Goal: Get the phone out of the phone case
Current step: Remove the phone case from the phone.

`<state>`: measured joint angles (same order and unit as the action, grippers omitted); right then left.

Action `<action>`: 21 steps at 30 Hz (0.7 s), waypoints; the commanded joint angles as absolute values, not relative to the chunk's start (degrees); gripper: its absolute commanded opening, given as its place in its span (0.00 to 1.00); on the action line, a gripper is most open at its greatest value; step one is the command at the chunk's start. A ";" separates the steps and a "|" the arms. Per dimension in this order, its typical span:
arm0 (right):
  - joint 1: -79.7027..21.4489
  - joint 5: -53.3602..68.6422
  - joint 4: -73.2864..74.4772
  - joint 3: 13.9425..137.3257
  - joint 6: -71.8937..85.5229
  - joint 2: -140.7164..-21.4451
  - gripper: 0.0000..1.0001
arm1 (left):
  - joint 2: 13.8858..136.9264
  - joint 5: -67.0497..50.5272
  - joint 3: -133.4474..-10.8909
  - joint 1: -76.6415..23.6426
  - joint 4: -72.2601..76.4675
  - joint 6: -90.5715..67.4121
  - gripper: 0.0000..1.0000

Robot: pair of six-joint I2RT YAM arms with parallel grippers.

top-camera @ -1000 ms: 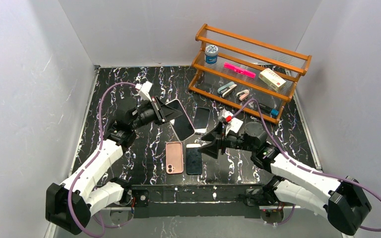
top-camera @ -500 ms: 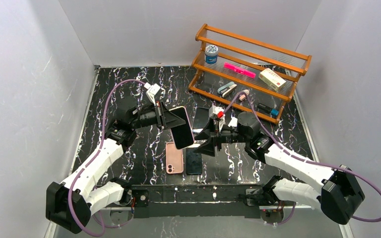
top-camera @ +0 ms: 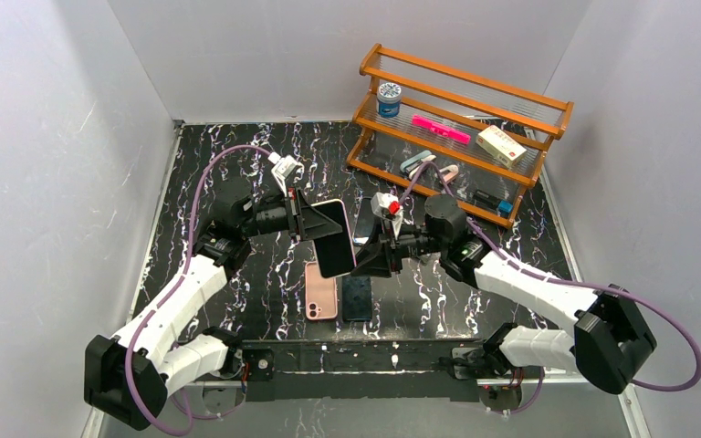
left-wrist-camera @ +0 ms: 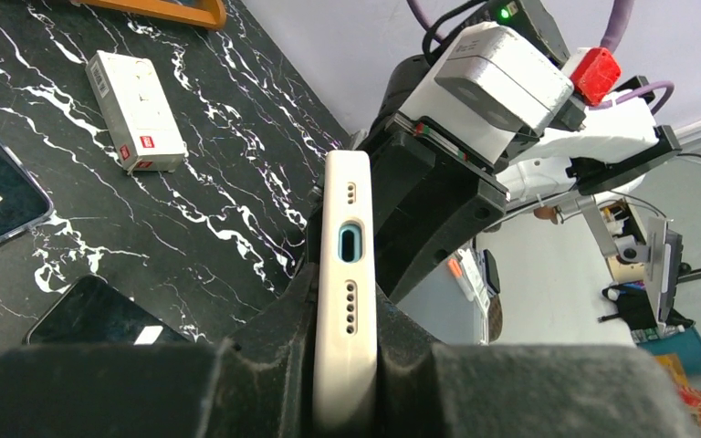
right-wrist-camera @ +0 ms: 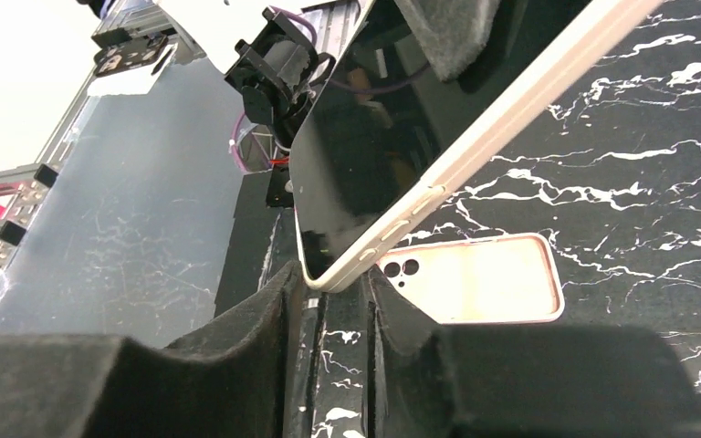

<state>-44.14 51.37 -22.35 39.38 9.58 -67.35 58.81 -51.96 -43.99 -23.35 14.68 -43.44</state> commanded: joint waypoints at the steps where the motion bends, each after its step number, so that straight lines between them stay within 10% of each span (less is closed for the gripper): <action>1: -44.12 54.87 -23.33 42.98 6.78 -68.67 0.28 | 57.57 -54.04 -46.85 -23.29 18.10 -43.05 0.00; 10: -44.12 55.86 -22.48 45.18 3.21 -71.63 0.02 | 57.88 -54.58 -46.37 -23.26 18.77 -43.54 0.00; 21: -44.29 53.23 -13.68 49.39 -19.69 -72.12 0.01 | 59.19 -54.56 -44.07 -23.52 21.73 -50.52 0.00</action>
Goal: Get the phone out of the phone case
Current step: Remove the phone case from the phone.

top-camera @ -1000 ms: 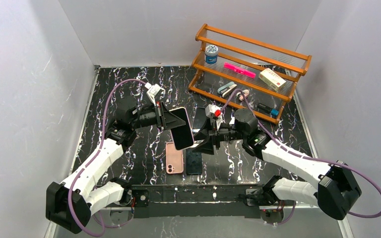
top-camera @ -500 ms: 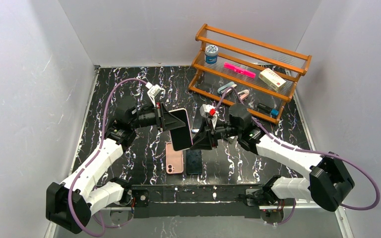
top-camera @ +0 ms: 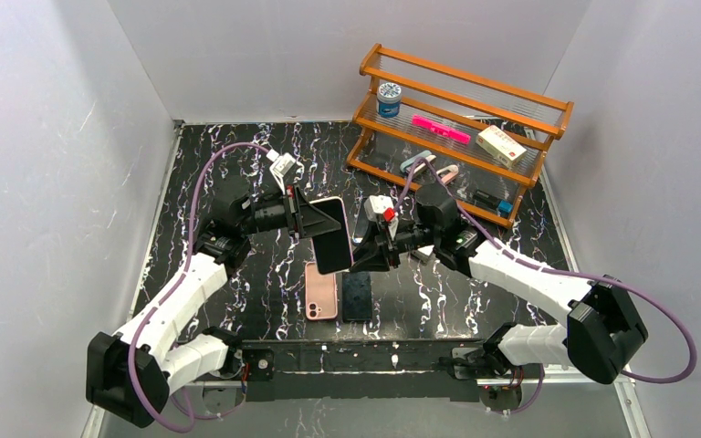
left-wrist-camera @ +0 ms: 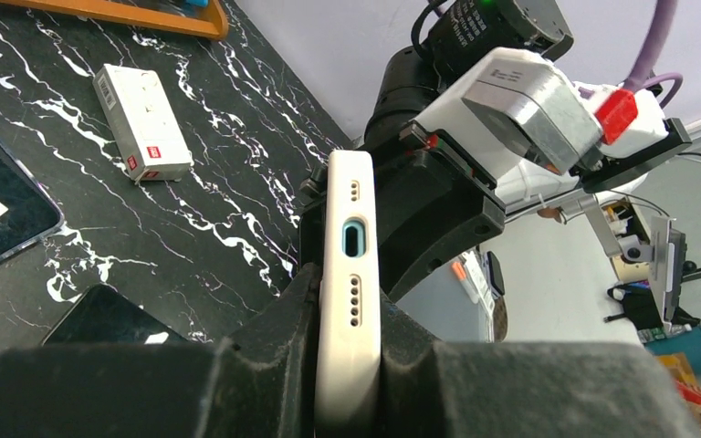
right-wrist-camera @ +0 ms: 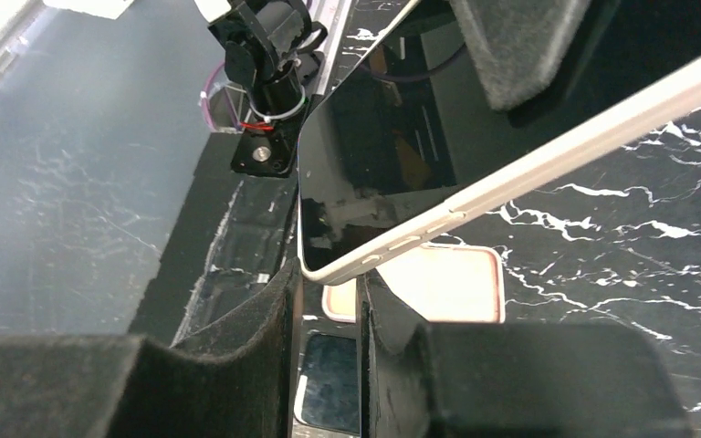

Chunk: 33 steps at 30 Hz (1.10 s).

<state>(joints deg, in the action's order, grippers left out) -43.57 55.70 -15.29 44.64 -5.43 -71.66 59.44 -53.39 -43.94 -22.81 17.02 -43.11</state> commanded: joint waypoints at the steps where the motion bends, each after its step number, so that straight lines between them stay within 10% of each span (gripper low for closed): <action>1: -44.28 52.98 -11.83 50.47 -22.03 -72.51 0.01 | 59.23 -54.49 -43.71 -23.60 22.55 -51.36 0.00; 17: -44.05 48.84 -2.12 55.96 -30.41 -74.47 0.02 | 57.91 -51.55 -44.91 -24.43 16.63 -45.29 0.00; 23: -43.68 52.89 -0.13 52.75 -22.47 -70.94 0.46 | 56.46 -45.23 -50.07 -24.43 0.35 -26.75 0.00; 33: -43.42 55.23 -7.38 50.84 -9.76 -71.94 0.69 | 54.84 -50.19 -48.22 -24.43 11.06 -30.60 0.00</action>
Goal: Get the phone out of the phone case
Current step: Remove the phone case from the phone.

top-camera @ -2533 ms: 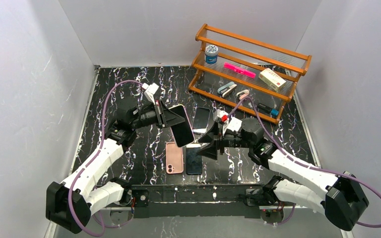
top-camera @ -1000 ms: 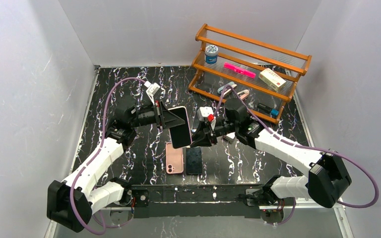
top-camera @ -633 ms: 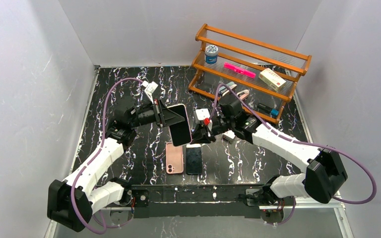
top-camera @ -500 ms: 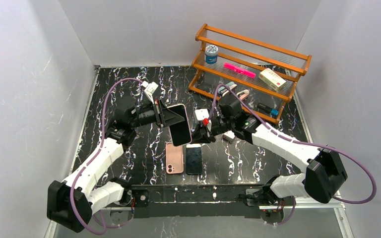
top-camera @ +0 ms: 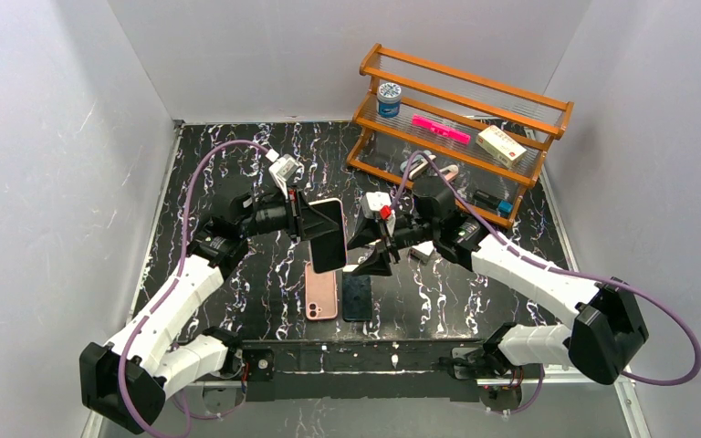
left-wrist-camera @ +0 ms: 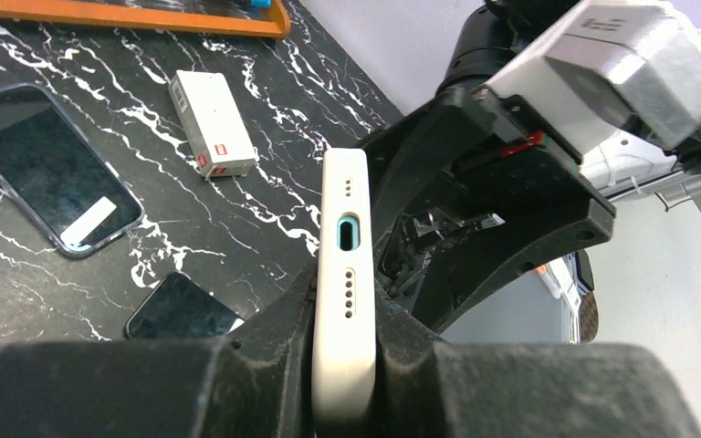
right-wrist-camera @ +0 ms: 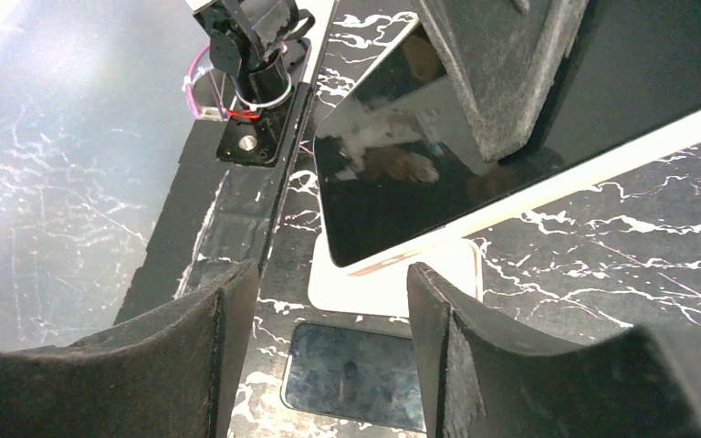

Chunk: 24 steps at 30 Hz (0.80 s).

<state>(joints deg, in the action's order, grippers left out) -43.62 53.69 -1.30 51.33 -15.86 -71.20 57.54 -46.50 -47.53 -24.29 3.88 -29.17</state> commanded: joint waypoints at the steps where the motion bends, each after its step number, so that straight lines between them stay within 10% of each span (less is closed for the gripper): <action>1: -43.42 55.36 -7.72 50.99 -9.37 -72.41 0.69 | 54.56 -50.61 -47.76 -24.43 12.87 -31.58 0.00; 24: -43.35 59.25 -6.44 55.19 -7.13 -76.69 0.53 | 55.43 -53.01 -46.82 -24.43 16.96 -32.70 0.00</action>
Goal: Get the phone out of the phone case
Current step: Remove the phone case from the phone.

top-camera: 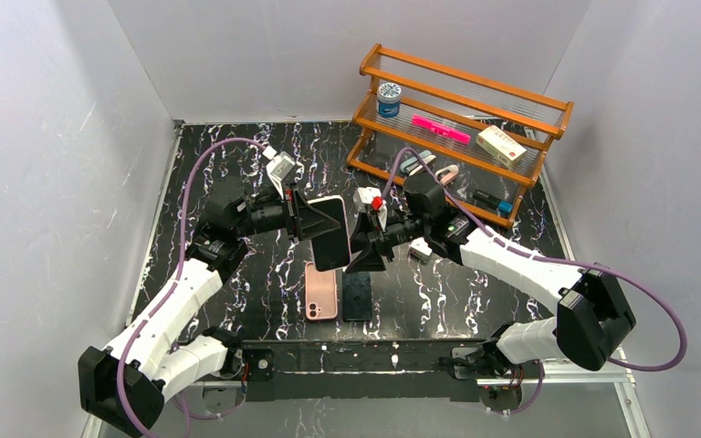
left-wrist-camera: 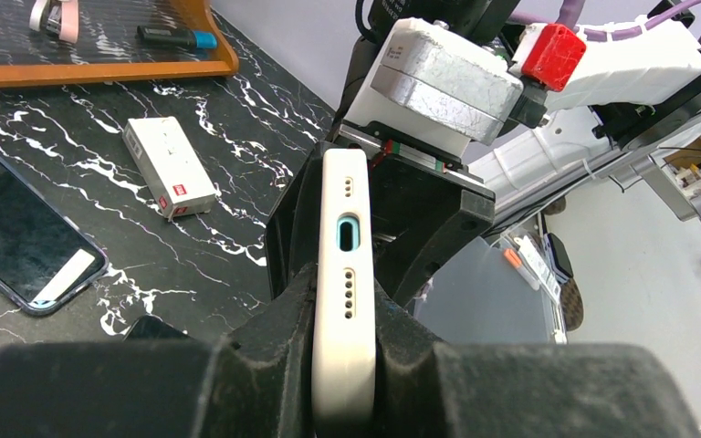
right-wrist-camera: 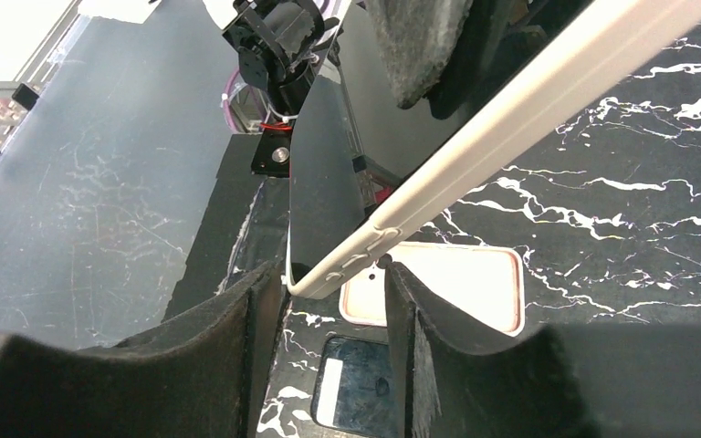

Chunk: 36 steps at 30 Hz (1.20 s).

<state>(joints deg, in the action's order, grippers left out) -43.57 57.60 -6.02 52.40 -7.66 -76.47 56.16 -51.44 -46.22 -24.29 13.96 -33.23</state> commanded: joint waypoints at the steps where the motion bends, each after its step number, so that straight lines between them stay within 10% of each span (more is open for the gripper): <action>1: -43.33 59.32 -6.46 55.36 -7.04 -76.85 0.51 | 55.52 -53.22 -46.91 -24.43 16.96 -32.70 0.00; 15: -42.63 59.45 3.72 58.33 -28.84 -78.34 0.01 | 57.49 -53.21 -48.41 -24.43 17.50 -38.15 0.00; 36: -42.50 48.64 12.72 67.73 -49.81 -81.09 0.01 | 63.19 -53.17 -50.38 -24.52 18.63 -45.31 0.00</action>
